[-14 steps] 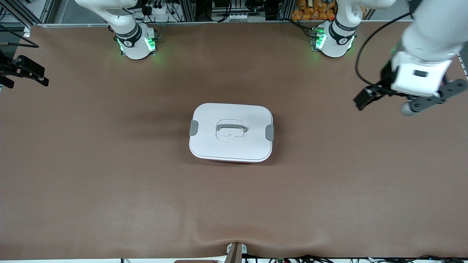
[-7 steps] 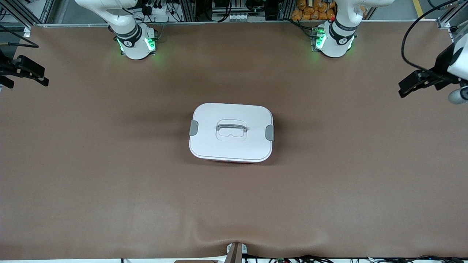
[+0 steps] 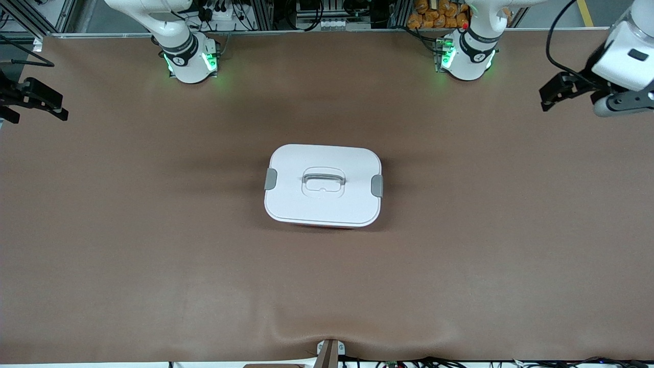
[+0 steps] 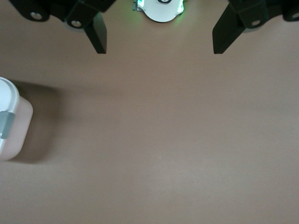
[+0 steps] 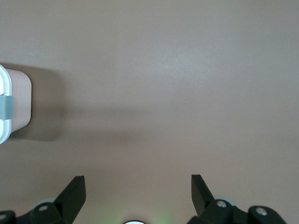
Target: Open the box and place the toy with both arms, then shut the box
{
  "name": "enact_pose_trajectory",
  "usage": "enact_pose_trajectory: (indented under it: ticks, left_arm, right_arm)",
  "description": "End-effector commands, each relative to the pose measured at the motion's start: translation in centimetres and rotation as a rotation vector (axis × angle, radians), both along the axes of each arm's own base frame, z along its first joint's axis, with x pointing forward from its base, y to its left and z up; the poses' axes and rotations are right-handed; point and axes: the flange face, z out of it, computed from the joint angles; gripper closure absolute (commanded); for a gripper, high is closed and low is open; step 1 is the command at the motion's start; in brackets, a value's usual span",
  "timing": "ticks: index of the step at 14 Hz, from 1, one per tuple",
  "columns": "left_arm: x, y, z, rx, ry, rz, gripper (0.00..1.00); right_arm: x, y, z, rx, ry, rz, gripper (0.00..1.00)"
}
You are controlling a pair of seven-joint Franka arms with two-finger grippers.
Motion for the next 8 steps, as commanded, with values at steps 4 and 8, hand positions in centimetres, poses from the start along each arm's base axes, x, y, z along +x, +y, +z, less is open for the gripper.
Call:
enact_pose_trajectory:
  ticks: [4, 8]
  left_arm:
    - [-2.8, 0.7, 1.7, -0.028, -0.008, 0.018, 0.00]
    - [-2.5, 1.0, 2.5, -0.038, -0.013, 0.008, 0.00]
  right_arm:
    - [-0.8, -0.2, 0.3, 0.015, -0.006, 0.004, 0.00]
    - [-0.8, -0.2, 0.3, 0.015, -0.006, 0.004, 0.00]
